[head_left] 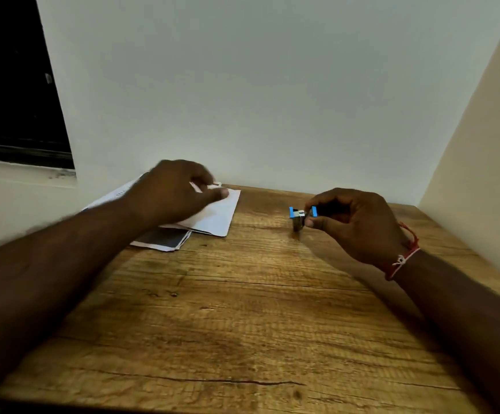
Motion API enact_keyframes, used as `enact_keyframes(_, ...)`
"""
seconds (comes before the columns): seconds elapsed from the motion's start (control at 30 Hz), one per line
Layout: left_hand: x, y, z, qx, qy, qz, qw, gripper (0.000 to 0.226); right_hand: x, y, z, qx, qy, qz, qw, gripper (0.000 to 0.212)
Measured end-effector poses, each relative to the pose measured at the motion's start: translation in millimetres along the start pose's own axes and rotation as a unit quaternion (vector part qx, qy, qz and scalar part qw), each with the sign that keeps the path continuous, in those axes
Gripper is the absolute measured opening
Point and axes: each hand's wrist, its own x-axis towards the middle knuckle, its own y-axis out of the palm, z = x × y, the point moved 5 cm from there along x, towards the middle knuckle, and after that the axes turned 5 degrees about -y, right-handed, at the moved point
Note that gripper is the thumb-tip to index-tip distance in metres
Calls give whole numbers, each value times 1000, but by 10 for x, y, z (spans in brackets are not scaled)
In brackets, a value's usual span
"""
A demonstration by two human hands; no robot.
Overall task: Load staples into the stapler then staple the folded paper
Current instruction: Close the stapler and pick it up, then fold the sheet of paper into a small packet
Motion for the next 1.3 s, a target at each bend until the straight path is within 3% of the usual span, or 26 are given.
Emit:
enact_keyframes(0.1,229,-33,472,146,-102,37,983,74,8,-24,-44,-68,-14,2,998,31)
enact_keyframes(0.2,344,11,791,209,-169,82,960,110,1,-7,-45,-121,-37,14,992,30)
enact_keyframes(0.37,356,188,878,210,-182,114,954,91,-42,66,60,-163,-59,72,982,30)
enact_keyframes(0.47,325,198,827,159,-185,115,963,88,-57,61,107,-176,-68,89,978,32)
enact_keyframes(0.63,225,110,662,49,-200,94,974,57,-45,65,127,-155,-63,103,981,31)
enact_keyframes(0.73,215,58,606,-58,-201,43,977,40,-55,40,128,-131,-48,110,984,34)
enact_keyframes(0.83,187,-25,496,-164,-172,-16,971,32,-64,17,128,-87,-26,102,991,45)
enact_keyframes(0.93,118,-75,328,-282,-134,-55,949,27,-26,-36,159,-80,-10,43,996,39)
enact_keyframes(1.0,58,-98,207,-349,-106,-73,928,28,-3,-81,209,-27,29,-23,999,27)
enact_keyframes(1.1,-77,-127,-36,-410,-62,-85,906,26,-1,-78,263,170,89,-83,978,16)
enact_keyframes(1.2,-201,-112,-238,-443,-23,-83,892,23,-23,-1,304,314,139,-78,936,22)
enact_keyframes(1.3,-284,-59,-346,-472,-10,-78,878,20,-41,67,348,374,171,-60,910,34)
